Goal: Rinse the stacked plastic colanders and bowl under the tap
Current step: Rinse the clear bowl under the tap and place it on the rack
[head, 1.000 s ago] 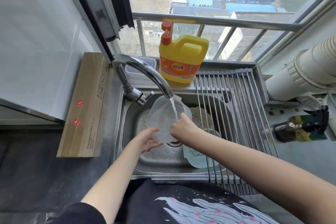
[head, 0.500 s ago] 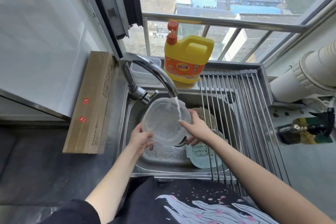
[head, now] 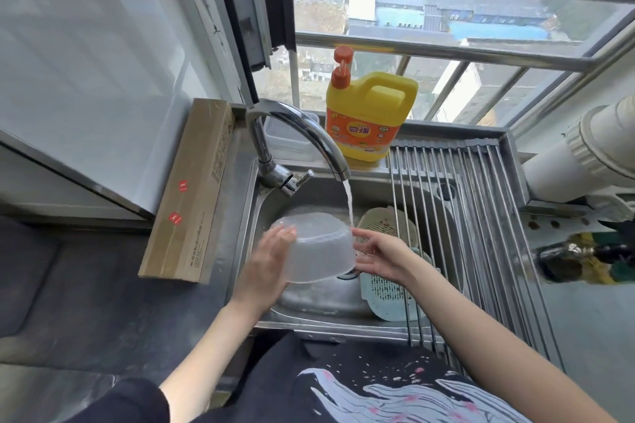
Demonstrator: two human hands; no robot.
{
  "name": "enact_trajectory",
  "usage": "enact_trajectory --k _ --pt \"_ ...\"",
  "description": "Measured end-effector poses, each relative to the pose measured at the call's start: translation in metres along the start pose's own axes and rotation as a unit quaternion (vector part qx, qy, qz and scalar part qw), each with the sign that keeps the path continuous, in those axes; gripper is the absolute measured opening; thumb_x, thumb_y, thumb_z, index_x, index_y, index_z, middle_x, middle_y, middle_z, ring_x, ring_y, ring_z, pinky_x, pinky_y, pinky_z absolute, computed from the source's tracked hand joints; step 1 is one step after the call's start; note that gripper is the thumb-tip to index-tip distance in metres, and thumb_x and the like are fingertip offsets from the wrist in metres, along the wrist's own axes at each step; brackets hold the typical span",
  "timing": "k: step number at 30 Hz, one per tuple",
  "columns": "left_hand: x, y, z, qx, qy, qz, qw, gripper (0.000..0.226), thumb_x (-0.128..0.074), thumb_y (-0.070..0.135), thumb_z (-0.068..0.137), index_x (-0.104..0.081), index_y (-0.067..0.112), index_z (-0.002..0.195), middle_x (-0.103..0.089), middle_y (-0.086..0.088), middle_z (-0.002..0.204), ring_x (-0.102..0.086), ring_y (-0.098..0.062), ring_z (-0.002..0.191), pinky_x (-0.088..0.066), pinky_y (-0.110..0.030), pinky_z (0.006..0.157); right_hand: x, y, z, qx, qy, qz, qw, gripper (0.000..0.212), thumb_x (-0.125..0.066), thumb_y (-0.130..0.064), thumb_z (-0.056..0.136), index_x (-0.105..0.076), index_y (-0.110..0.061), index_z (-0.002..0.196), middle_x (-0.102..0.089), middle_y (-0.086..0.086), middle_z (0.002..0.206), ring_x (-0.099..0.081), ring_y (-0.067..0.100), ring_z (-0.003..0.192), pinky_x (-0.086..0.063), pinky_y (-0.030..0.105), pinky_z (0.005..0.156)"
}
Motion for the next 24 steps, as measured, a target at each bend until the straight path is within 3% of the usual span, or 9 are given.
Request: enact_trajectory --k 5,8,12,14,16,18,19,22,24 --pt "0.003 0.029 -0.004 -0.241 0.068 0.116 0.961 0.053 -0.054 -0.007 0.074 -0.045 0.011 0.123 -0.044 -0.004 0.132 -0.041 -0.027 0.127 -0.024 -0.046 0.113 0.004 0.003 0.015 -0.023 -0.002 -0.001 1.000 0.061 -0.046 -0.058 0.089 -0.046 -0.013 0.130 -0.059 0.017 0.122 -0.060 0.037 0.106 -0.050 0.051 0.086" --pt "0.006 0.041 -0.005 -0.288 0.082 0.134 0.945 0.051 -0.048 -0.007 0.078 -0.045 0.014 0.125 -0.043 -0.006 0.135 -0.041 -0.026 0.128 -0.024 -0.046 0.114 -0.012 -0.003 0.016 -0.036 -0.058 -0.030 0.997 0.070 -0.057 -0.067 0.076 -0.056 -0.019 0.128 -0.060 0.015 0.127 -0.055 0.037 0.117 -0.042 0.055 0.097" --pt "0.014 0.021 0.007 -0.017 0.023 0.039 0.999 0.093 -0.071 0.002 0.070 -0.022 0.032 0.143 -0.018 -0.007 0.154 -0.017 -0.025 0.143 -0.014 -0.036 0.117 -0.028 -0.015 0.015 0.072 -0.067 0.023 0.995 0.059 -0.060 -0.048 0.084 -0.056 -0.008 0.127 -0.062 0.020 0.123 -0.060 0.035 0.110 -0.049 0.046 0.093" --pt "0.016 0.006 0.008 0.210 -0.007 -0.152 0.966 0.096 -0.069 0.015 0.082 -0.003 0.040 0.147 -0.014 -0.002 0.157 -0.017 -0.021 0.144 -0.020 -0.038 0.113 -0.031 -0.015 0.014 0.111 -0.060 0.069 0.990 0.067 -0.066 -0.046 0.078 -0.053 -0.006 0.131 -0.059 0.022 0.128 -0.057 0.037 0.117 -0.044 0.049 0.101" --pt "0.009 -0.010 0.008 0.398 0.010 -0.413 0.819 0.078 -0.054 0.012 0.093 -0.004 0.029 0.151 -0.039 -0.003 0.145 -0.042 -0.022 0.130 -0.039 -0.043 0.105 -0.030 -0.015 0.014 0.141 -0.063 0.104 0.983 0.069 -0.066 -0.045 0.079 -0.051 -0.005 0.133 -0.058 0.023 0.129 -0.055 0.037 0.120 -0.039 0.051 0.106" --pt "-0.001 -0.016 0.014 0.468 0.001 -0.596 0.652 0.039 -0.037 0.021 0.100 -0.042 0.011 0.138 -0.060 -0.015 0.120 -0.060 -0.027 0.101 -0.056 -0.040 0.079 -0.025 -0.012 0.009 0.161 -0.071 0.082 0.981 0.065 -0.063 -0.044 0.084 -0.051 -0.004 0.134 -0.059 0.022 0.128 -0.056 0.036 0.118 -0.043 0.050 0.103" --pt "-0.004 -0.015 0.018 0.479 -0.011 -0.628 0.613 0.040 -0.031 0.030 0.101 -0.058 0.007 0.120 -0.065 -0.017 0.107 -0.062 -0.027 0.091 -0.056 -0.037 0.073 -0.022 -0.010 0.003 0.165 -0.083 0.053 0.981 0.064 -0.062 -0.044 0.084 -0.051 -0.004 0.134 -0.059 0.021 0.127 -0.057 0.036 0.116 -0.046 0.049 0.099" --pt "-0.011 -0.003 0.036 0.449 -0.033 -0.637 0.625 0.063 -0.029 0.055 0.096 -0.068 0.008 0.108 -0.069 -0.017 0.103 -0.063 -0.031 0.098 -0.047 -0.043 0.091 -0.012 -0.006 -0.014 0.168 -0.124 -0.049 0.977 0.080 -0.075 -0.049 0.071 -0.047 -0.008 0.134 -0.052 0.022 0.133 -0.055 0.037 0.118 -0.048 0.054 0.095" --pt "-0.013 0.001 0.045 0.411 -0.012 -0.581 0.703 0.068 -0.042 0.066 0.087 -0.070 0.006 0.101 -0.069 -0.020 0.096 -0.066 -0.031 0.090 -0.051 -0.045 0.086 0.001 -0.007 -0.022 0.143 -0.131 -0.072 0.978 0.090 -0.084 -0.046 0.061 -0.041 -0.023 0.137 -0.048 0.014 0.137 -0.053 0.037 0.121 -0.051 0.059 0.086"
Point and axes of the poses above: each hand's wrist, its own z-axis towards the middle knuckle, its own x-axis out of the back of the hand, y = z × x, the point moved 4 cm from there along z, towards the middle knuckle
